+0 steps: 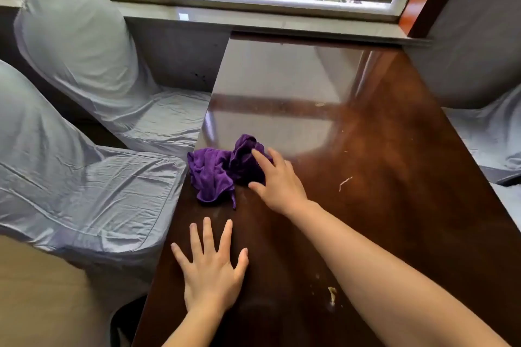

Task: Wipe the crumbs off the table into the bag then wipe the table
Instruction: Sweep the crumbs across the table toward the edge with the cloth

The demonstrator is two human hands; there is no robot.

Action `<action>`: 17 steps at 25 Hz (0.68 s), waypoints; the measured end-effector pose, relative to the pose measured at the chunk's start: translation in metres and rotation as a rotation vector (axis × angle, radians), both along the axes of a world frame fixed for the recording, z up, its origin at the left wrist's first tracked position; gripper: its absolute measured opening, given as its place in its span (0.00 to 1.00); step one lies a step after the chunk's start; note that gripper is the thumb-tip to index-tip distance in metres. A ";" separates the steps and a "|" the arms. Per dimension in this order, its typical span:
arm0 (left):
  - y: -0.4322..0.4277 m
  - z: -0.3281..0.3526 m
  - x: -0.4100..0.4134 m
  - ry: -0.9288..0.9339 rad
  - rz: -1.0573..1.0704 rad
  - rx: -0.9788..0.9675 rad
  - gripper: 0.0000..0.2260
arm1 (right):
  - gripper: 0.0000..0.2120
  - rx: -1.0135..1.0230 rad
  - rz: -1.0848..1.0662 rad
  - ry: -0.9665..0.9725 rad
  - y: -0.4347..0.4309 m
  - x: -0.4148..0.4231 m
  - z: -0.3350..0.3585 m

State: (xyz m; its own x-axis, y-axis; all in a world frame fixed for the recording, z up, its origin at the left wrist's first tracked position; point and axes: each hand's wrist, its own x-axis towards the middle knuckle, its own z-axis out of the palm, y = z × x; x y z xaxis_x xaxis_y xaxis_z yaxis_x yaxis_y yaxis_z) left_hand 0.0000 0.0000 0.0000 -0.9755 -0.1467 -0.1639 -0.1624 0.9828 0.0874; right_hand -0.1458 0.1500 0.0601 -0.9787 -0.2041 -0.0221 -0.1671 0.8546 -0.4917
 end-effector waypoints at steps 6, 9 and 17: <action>-0.002 -0.014 -0.003 0.114 0.014 -0.006 0.31 | 0.32 0.225 0.063 0.002 -0.029 -0.050 -0.034; -0.001 -0.015 -0.003 0.123 0.010 -0.029 0.31 | 0.23 0.185 0.004 0.125 -0.015 -0.044 -0.034; -0.001 -0.010 -0.001 0.097 0.019 -0.027 0.31 | 0.21 0.129 -0.013 -0.054 0.015 0.075 -0.016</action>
State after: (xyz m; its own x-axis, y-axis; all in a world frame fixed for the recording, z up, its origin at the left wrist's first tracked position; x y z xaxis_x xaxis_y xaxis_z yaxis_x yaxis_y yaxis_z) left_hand -0.0007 -0.0009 -0.0098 -0.9837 -0.1679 -0.0641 -0.1727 0.9820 0.0771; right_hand -0.0706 0.1645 0.0437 -0.9780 -0.1830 -0.1000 -0.1314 0.9131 -0.3860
